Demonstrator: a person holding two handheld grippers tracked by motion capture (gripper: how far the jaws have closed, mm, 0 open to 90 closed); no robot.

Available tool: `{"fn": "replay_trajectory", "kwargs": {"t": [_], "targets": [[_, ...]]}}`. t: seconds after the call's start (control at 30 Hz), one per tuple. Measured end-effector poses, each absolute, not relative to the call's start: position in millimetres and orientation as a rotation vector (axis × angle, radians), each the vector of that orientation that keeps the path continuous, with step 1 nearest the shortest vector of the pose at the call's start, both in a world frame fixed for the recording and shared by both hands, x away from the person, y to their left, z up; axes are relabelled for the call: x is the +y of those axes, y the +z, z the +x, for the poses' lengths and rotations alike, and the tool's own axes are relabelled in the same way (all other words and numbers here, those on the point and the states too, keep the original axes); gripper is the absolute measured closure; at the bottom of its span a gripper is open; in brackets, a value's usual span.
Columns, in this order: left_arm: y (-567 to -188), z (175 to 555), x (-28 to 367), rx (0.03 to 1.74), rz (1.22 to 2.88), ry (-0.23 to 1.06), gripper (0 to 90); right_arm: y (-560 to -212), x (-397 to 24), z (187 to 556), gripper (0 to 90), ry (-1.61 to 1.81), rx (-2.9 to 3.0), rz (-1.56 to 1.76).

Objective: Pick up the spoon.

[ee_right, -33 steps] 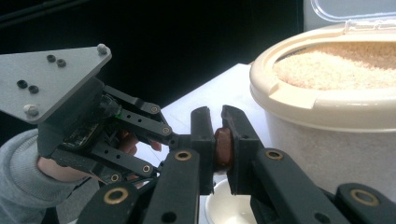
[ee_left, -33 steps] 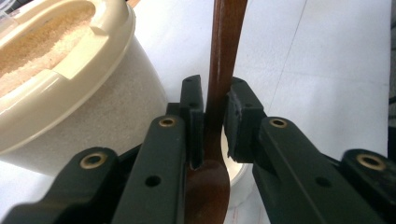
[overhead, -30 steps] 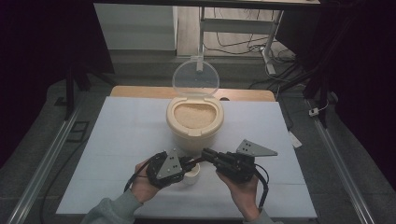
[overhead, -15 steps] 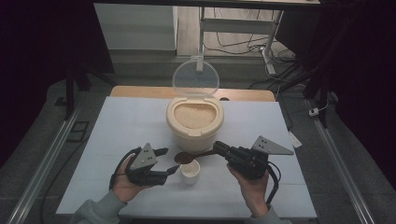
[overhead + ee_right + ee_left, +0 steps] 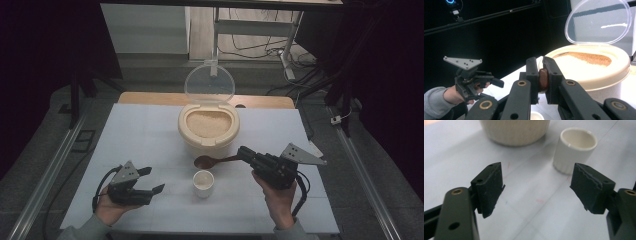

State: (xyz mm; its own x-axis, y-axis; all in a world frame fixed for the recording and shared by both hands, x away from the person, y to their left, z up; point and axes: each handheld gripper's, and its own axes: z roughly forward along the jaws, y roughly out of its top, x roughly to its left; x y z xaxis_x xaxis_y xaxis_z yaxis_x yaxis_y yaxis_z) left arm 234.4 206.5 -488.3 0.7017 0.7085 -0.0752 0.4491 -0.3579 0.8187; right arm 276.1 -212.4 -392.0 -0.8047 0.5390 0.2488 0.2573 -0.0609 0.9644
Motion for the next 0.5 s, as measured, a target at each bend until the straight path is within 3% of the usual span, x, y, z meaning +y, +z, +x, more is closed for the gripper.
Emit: {"fn": "replay_trajectory", "kwargs": {"t": [0.5], "targets": [[-503, 231, 225, 0.965, 2.012, 0.333, 19.9, -380, -227, 278, 82.8, 1.997, 1.911, 0.861]]}}
